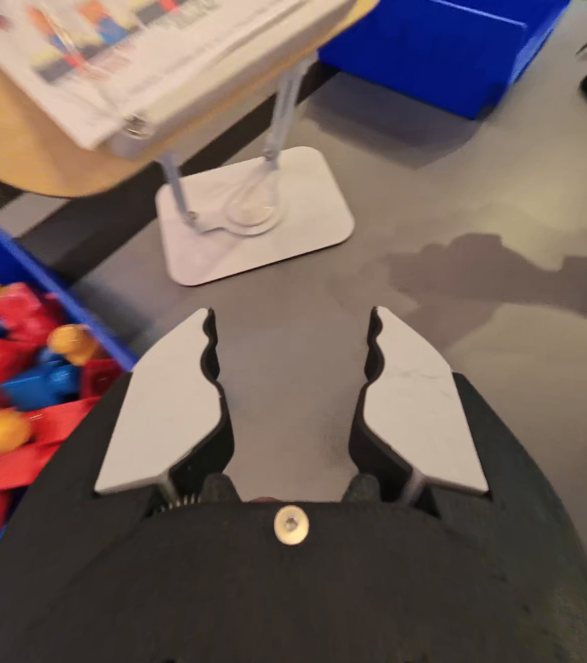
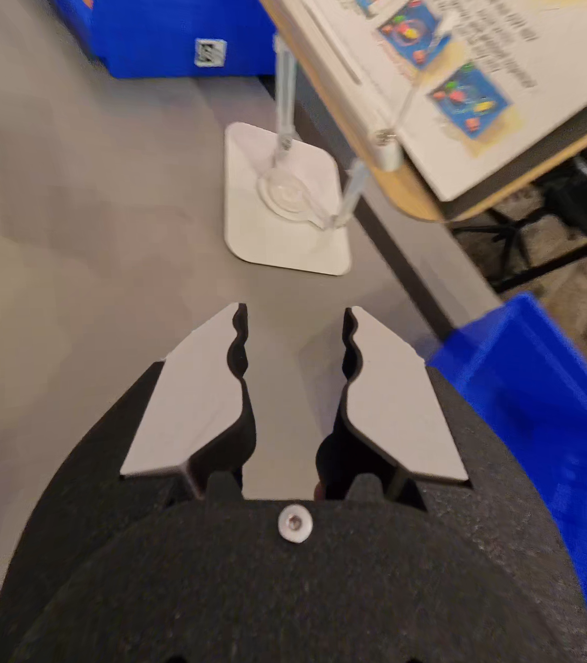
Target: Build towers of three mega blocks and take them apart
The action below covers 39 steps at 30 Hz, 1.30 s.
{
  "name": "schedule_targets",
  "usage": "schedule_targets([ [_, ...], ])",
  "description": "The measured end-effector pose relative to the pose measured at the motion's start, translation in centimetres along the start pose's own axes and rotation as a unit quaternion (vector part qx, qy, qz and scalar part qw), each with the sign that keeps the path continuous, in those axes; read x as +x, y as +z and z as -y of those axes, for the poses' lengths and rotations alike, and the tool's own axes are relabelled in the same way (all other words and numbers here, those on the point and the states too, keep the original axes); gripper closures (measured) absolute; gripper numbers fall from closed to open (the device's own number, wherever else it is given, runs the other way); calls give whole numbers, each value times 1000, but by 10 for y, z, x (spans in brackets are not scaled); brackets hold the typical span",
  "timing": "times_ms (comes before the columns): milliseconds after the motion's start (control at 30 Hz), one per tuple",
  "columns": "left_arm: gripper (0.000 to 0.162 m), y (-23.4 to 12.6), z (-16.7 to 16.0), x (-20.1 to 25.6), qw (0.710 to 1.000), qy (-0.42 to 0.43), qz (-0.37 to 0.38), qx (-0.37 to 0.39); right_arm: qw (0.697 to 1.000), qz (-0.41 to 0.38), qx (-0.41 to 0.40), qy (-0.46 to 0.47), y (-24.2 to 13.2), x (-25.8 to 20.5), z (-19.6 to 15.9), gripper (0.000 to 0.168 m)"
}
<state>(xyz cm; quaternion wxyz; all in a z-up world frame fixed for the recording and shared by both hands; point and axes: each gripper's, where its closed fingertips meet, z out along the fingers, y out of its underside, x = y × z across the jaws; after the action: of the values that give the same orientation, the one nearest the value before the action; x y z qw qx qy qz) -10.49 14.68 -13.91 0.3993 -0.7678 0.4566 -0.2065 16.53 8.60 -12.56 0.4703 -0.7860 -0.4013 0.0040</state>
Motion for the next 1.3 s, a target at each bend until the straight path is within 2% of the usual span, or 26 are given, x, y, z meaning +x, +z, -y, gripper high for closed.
schedule_targets([
  [100,72,38,-6,38,999,-24,-46,7,997,22,-4,67,29,-27,-8,112],
  [167,61,60,-10,46,1000,2,-25,-5,991,42,12,125,45,-40,-11,110],
  [267,59,86,-14,57,1000,-5,-18,-8,983,33,13,178,64,-43,-21,103],
  [367,54,111,-26,70,998,-44,-41,-34,980,25,2,199,84,-51,-30,88],
  [433,41,124,-35,66,997,-40,-17,-57,979,30,-14,200,97,-61,-38,77],
  [667,17,147,-49,64,996,-48,11,-77,978,28,-36,203,124,-73,-54,66],
  [833,16,162,-71,67,990,-45,9,-135,981,30,-57,182,129,-75,-60,64],
  [967,16,164,-69,67,990,-45,9,-134,977,58,-104,176,137,-85,-71,59],
  [1300,16,166,-69,66,990,-47,12,-132,975,73,-106,180,140,-85,-72,58],
])
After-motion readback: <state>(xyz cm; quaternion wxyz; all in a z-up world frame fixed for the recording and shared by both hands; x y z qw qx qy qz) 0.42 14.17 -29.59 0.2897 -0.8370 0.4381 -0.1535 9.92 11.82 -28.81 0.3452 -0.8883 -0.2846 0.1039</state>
